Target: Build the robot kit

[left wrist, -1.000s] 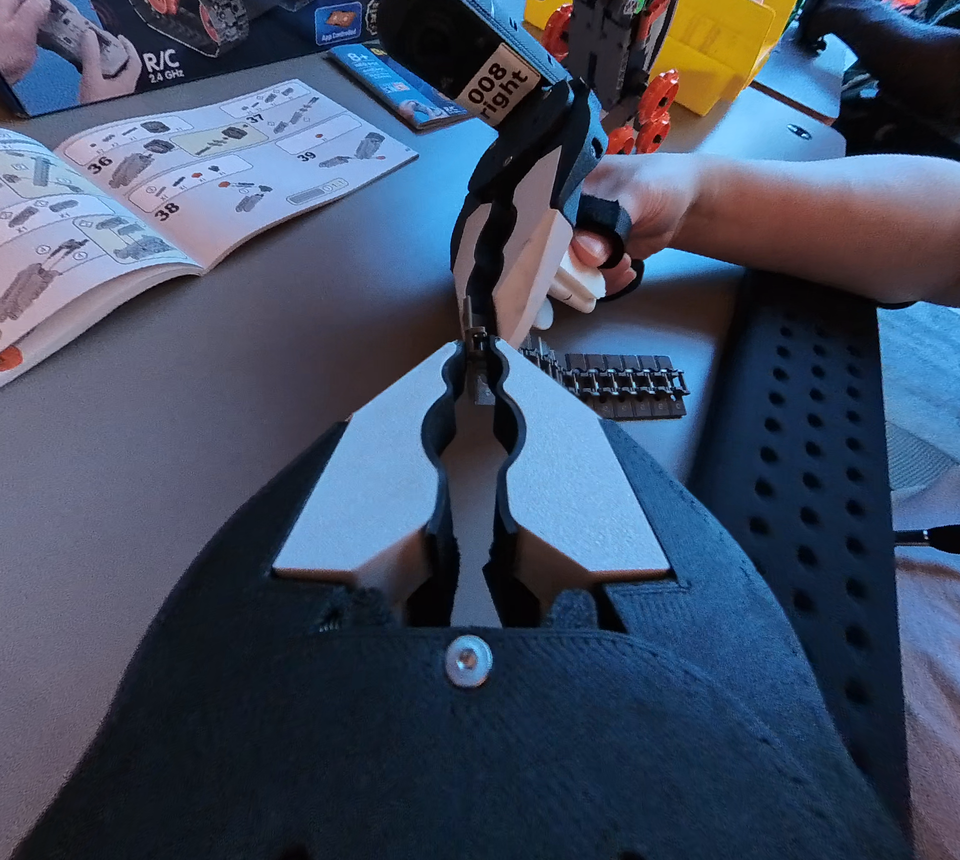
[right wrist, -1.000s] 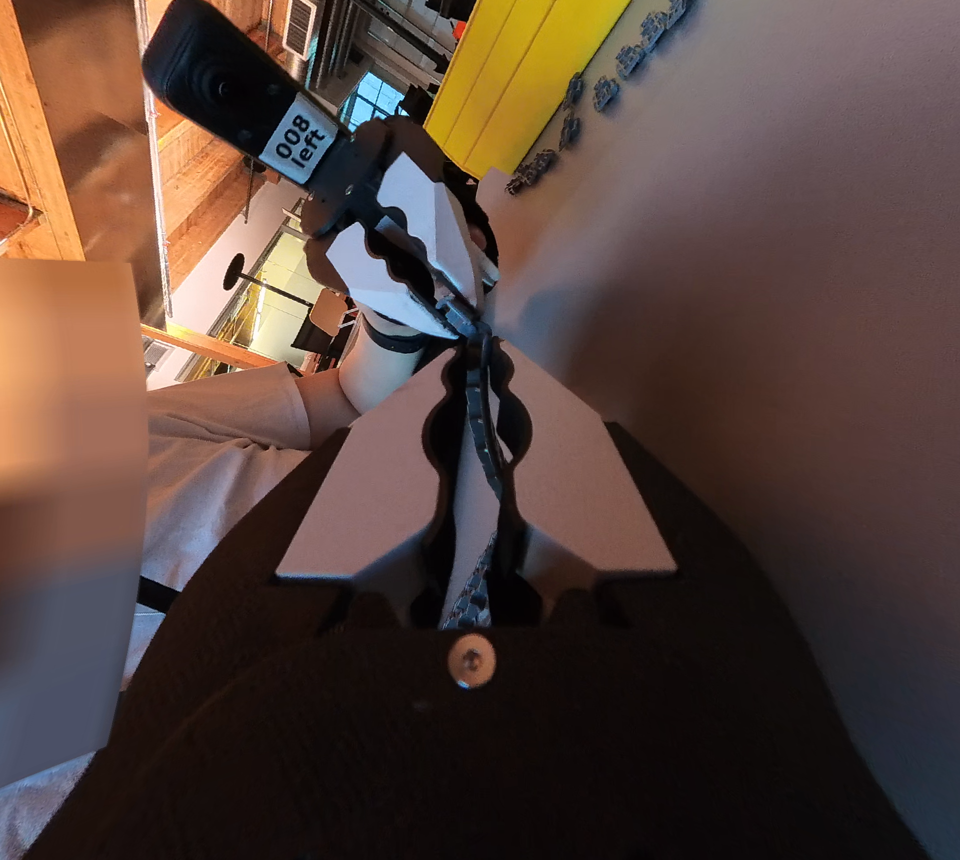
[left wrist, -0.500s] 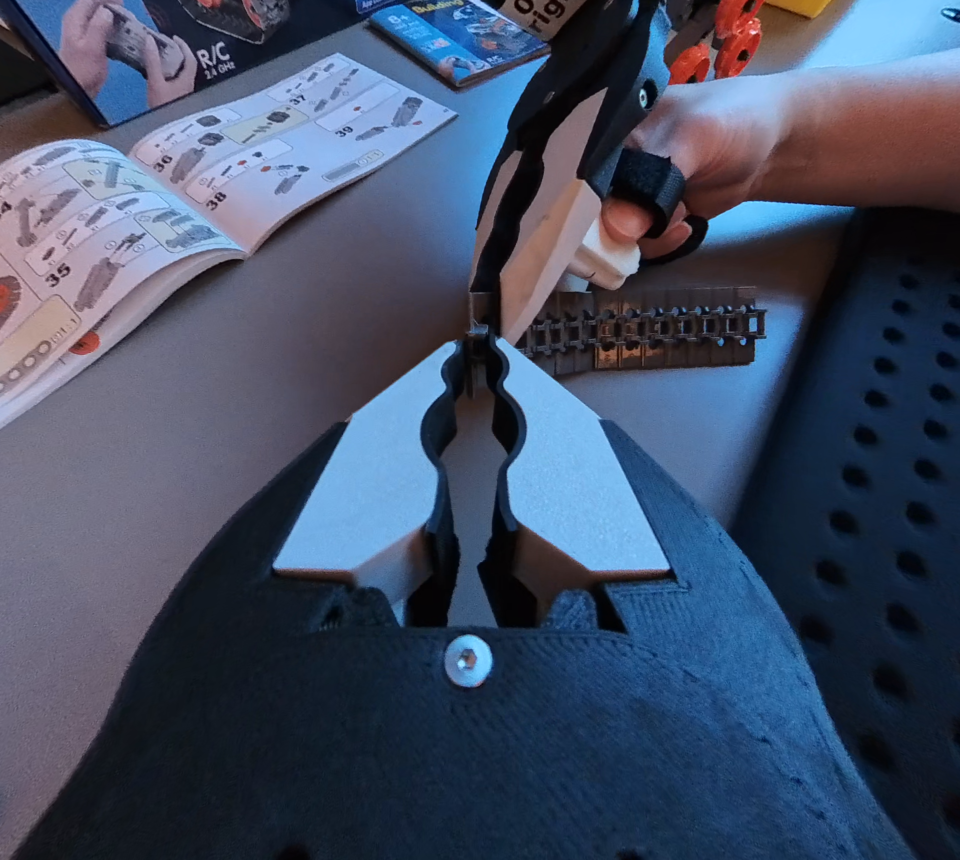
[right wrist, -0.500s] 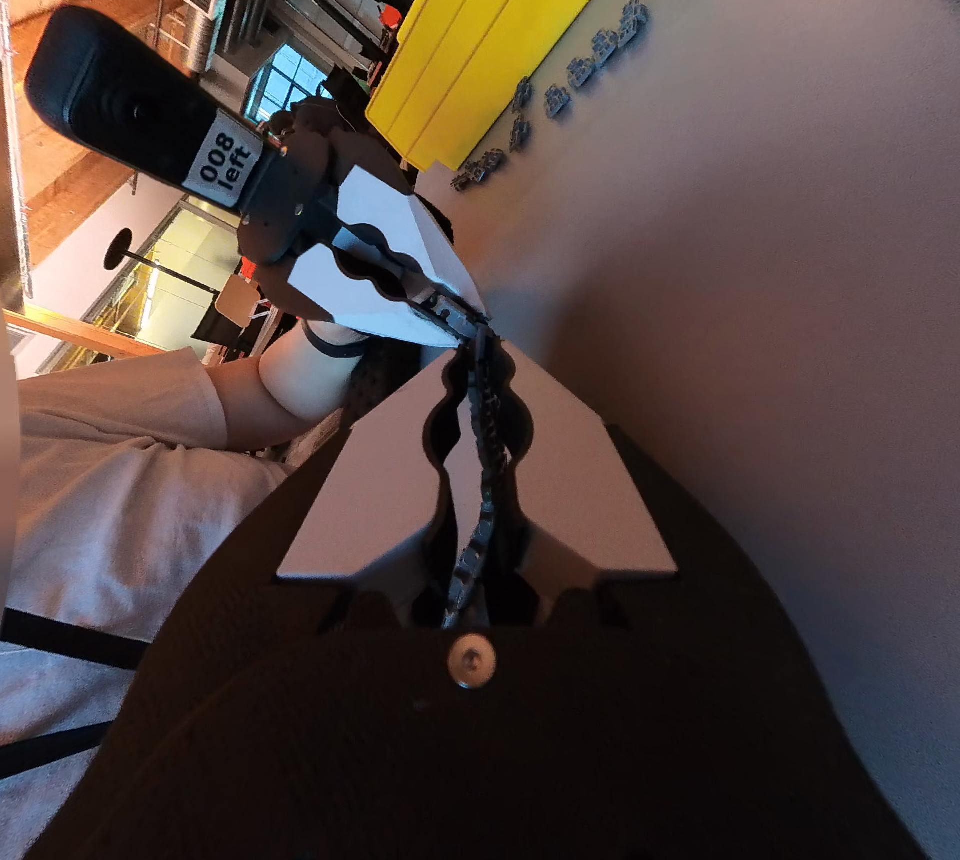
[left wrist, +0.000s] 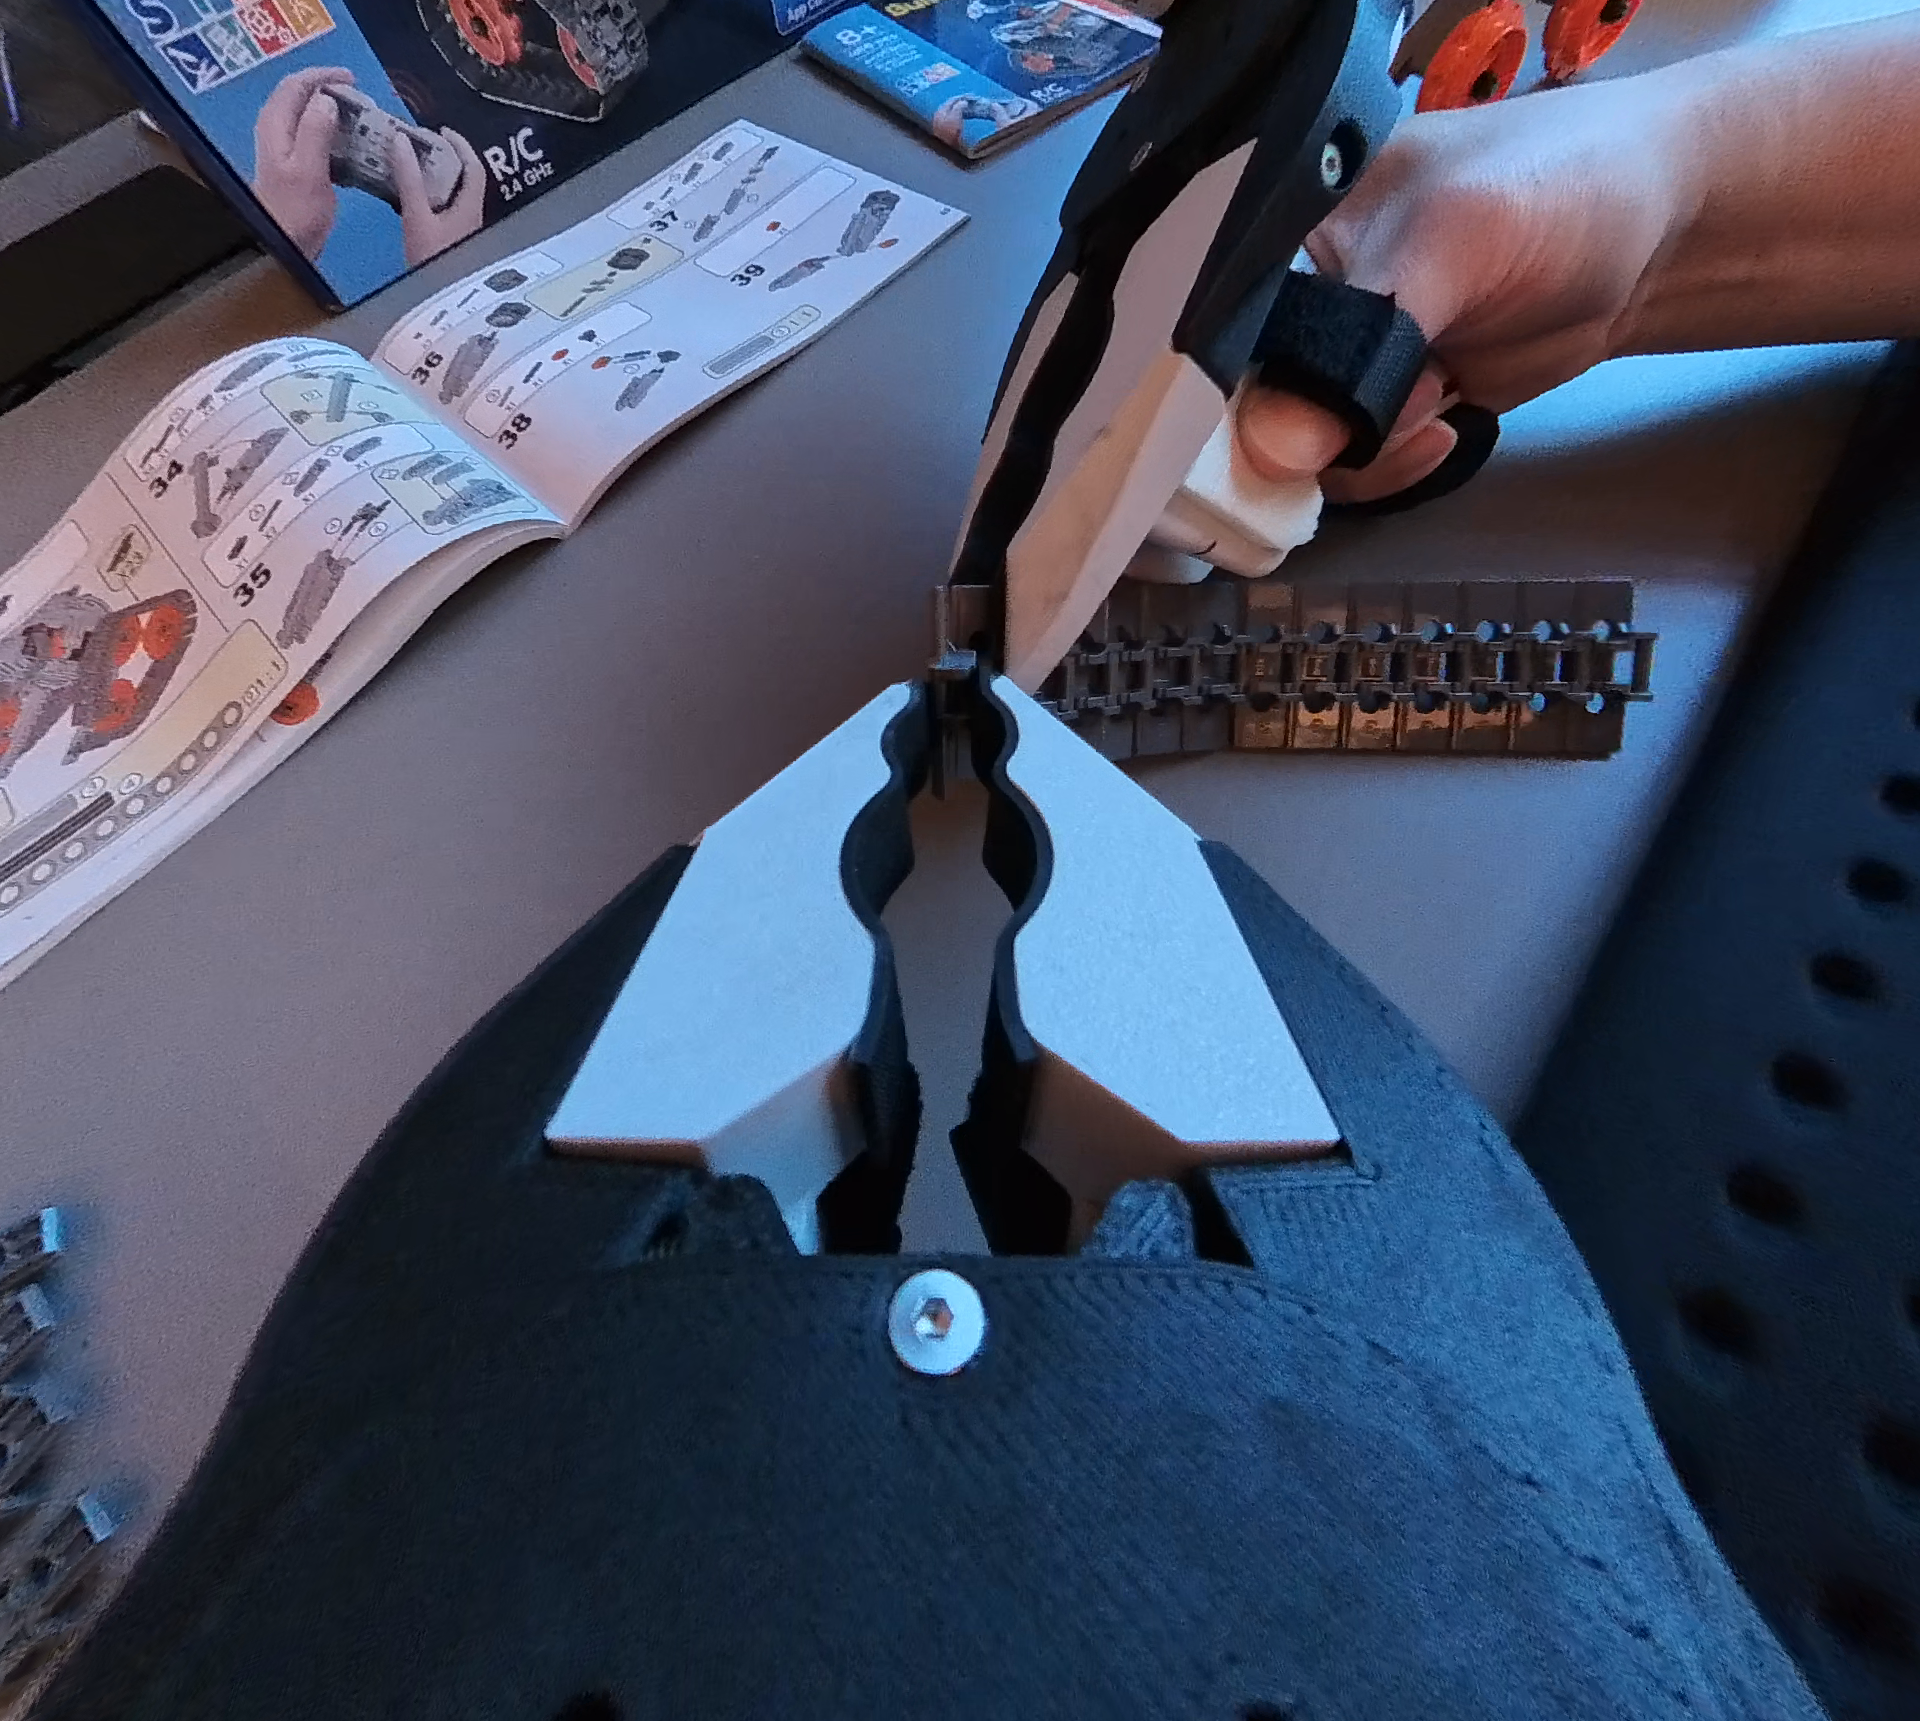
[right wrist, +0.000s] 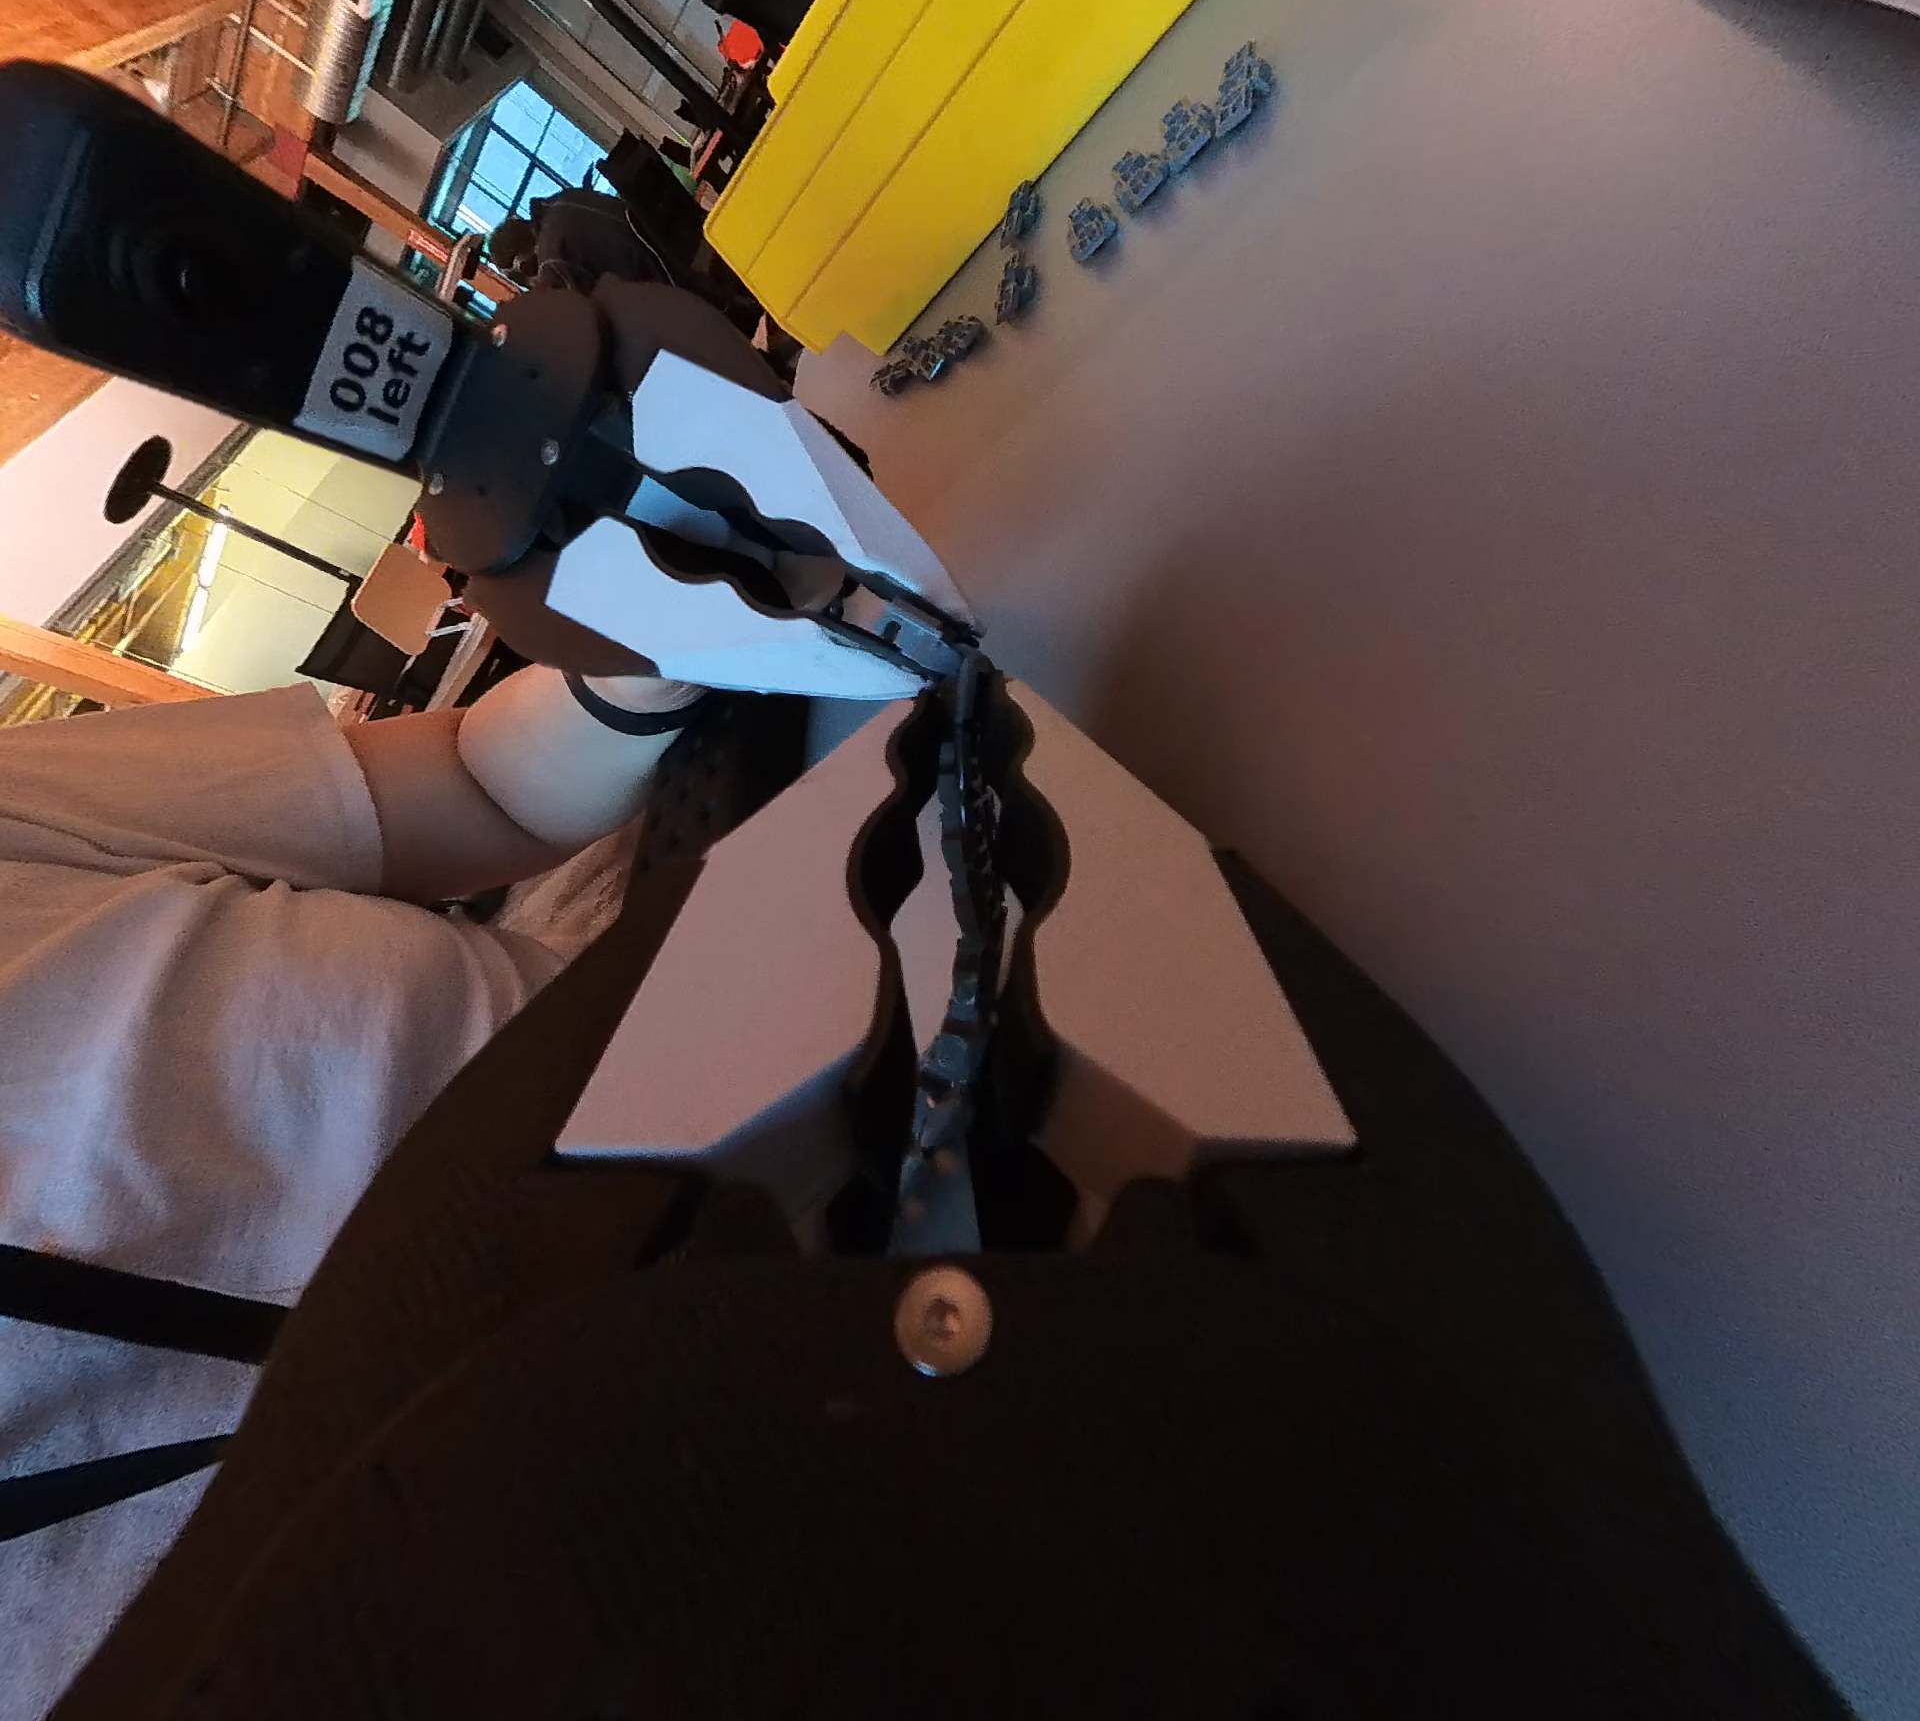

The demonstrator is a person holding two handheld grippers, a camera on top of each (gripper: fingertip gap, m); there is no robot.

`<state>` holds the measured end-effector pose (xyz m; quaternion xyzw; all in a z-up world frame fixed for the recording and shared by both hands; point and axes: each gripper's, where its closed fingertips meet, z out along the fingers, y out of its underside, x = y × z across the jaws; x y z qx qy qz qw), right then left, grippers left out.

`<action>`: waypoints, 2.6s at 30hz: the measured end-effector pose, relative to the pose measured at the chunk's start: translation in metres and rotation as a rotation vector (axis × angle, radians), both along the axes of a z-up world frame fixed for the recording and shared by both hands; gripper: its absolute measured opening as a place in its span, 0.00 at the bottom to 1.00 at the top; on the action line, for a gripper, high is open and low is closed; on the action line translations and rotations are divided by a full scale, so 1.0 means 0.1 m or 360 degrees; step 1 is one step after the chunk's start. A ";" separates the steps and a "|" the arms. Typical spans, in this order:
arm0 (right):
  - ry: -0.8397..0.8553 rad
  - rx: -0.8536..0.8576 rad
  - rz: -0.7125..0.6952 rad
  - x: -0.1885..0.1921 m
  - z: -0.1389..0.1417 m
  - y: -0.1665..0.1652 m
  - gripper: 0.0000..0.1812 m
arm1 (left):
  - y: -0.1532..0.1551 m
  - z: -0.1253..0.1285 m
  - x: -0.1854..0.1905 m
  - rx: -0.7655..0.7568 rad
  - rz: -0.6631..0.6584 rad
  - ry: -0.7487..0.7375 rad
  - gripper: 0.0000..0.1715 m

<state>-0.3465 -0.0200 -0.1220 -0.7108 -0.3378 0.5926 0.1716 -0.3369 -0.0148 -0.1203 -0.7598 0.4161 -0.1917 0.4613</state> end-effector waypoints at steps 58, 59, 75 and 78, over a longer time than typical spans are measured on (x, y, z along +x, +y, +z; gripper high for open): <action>-0.0028 -0.0257 0.0136 0.01 -0.06 -0.10 0.03 | -0.11 0.04 0.02 -0.0223 -0.0152 -0.0136 0.04; -0.0031 -0.0270 0.0144 0.01 -0.07 -0.11 0.03 | -0.11 0.04 0.02 -0.0232 -0.0156 -0.0141 0.04; -0.0181 -0.0323 0.0207 0.14 -0.19 -0.17 0.04 | -0.16 -0.09 -0.02 -0.0549 -0.0160 -0.0248 0.00; -0.0270 -0.0109 0.0236 0.18 -0.24 -0.18 0.04 | -0.16 -0.02 -0.02 -0.0688 -0.0161 -0.0444 0.00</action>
